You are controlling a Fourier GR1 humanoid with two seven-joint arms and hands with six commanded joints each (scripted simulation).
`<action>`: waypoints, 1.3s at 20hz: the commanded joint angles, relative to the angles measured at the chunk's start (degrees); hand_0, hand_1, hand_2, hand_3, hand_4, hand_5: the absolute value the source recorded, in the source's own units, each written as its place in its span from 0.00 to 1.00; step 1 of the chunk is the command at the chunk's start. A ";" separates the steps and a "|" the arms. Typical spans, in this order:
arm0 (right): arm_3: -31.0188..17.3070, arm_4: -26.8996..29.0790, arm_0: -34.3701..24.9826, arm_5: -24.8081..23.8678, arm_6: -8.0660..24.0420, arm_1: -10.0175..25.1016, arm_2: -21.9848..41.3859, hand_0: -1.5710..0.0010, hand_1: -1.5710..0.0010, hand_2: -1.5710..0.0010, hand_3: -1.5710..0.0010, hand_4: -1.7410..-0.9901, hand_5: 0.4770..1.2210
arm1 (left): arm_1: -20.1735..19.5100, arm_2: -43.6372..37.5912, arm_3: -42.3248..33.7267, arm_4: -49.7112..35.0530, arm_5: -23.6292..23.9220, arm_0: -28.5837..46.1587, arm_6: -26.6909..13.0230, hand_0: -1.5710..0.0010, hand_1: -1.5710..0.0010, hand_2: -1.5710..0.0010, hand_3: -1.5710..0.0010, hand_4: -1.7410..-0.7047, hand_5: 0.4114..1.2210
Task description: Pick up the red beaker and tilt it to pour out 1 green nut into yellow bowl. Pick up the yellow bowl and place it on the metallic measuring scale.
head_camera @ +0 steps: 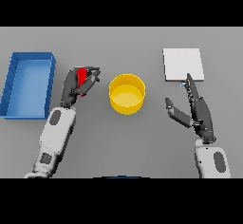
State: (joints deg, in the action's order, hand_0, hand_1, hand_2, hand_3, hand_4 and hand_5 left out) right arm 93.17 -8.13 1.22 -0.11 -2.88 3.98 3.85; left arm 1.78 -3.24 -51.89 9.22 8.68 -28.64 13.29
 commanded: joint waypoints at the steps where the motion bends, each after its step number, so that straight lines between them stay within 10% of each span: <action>1: -0.32 0.02 0.03 0.18 -0.26 0.30 -0.15 1.00 1.00 1.00 1.00 0.60 0.23 | -0.15 0.46 -1.12 0.36 -0.03 0.42 -0.21 0.05 0.06 0.06 0.10 0.20 0.95; 14: 0.32 -0.81 0.35 0.58 -1.38 0.27 0.84 1.00 1.00 1.00 1.00 0.62 0.26 | -5.45 7.09 -14.98 8.43 -1.73 -1.61 -11.86 0.00 0.00 0.00 0.01 0.12 0.94; 26: 0.89 -0.92 1.07 0.12 -0.93 -0.14 0.84 1.00 1.00 1.00 1.00 0.61 0.29 | -15.95 23.33 -11.40 24.11 -7.76 -11.83 -18.77 0.00 0.00 0.00 0.00 0.02 0.91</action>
State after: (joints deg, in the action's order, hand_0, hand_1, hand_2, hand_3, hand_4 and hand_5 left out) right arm 94.06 -9.05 2.31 0.01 -3.92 3.85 4.68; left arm -14.16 20.07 -63.31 33.20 0.94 -40.48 -5.47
